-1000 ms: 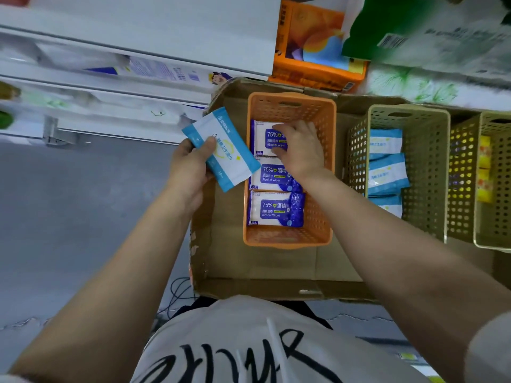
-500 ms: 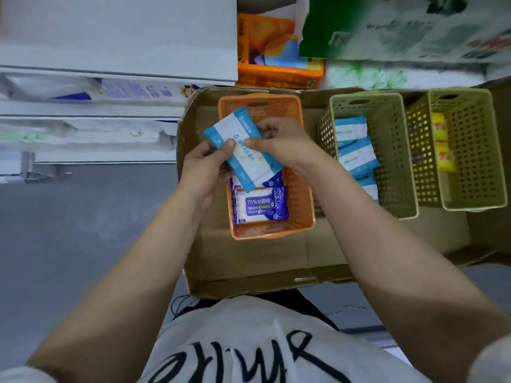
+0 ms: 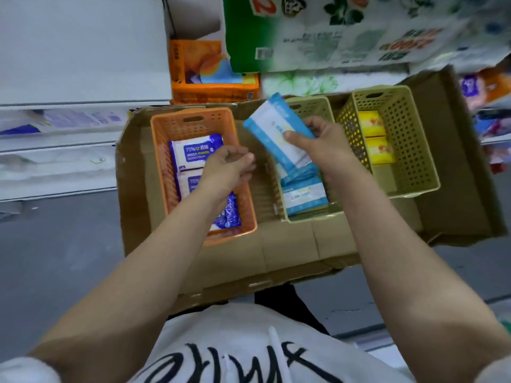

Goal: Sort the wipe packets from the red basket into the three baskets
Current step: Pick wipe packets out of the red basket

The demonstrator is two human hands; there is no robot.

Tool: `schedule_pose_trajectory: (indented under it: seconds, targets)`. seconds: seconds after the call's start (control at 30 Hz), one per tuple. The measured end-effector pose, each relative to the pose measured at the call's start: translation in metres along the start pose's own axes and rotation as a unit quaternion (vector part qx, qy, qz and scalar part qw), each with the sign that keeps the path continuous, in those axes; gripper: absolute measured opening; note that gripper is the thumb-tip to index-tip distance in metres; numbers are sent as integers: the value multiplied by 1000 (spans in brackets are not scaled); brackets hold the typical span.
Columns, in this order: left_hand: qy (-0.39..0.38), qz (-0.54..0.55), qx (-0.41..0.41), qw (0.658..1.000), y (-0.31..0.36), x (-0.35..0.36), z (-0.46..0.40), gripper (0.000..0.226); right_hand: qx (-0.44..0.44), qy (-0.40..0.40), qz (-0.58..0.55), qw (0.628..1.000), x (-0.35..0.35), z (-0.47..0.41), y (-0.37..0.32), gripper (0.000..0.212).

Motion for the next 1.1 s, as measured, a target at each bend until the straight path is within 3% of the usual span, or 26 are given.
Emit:
schedule_pose_trajectory:
  seconds: [0.13, 0.27, 0.4, 0.6, 0.8, 0.9, 1.0, 1.1]
  targets:
    - [44, -111, -10, 993, -25, 51, -23, 49, -3, 56, 68, 996, -63, -39, 24, 18]
    - [90, -147, -18, 985, -43, 80, -37, 55, -19, 10, 184, 983, -77, -83, 46, 21]
    - [135, -80, -40, 987, -54, 82, -43, 56, -79, -74, 310, 945, -62, -119, 52, 27]
    - [116, -25, -62, 991, -57, 80, -38, 57, -98, -173, 424, 884, -35, -162, 59, 32]
    - [106, -12, -71, 992, -56, 79, -40, 53, -116, -184, 510, 832, -27, -176, 64, 28]
    - [103, 3, -70, 992, -55, 82, -39, 50, -168, -104, 576, 793, -25, -164, 74, 33]
    - [101, 2, -66, 993, -55, 81, -39, 49, -209, -21, 565, 798, -25, -143, 84, 45]
    - [96, -3, -64, 993, -54, 81, -40, 47, -179, -85, 524, 828, -22, -139, 96, 48]
Point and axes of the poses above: each hand's wrist, its own z-axis away from the middle knuckle, its own x-axis out of the palm, y = z × x, the point moved 1 cm from there along -z, towards the middle knuckle, and after that the axes turned 4 degrees about -y, right-handed, at the moved point
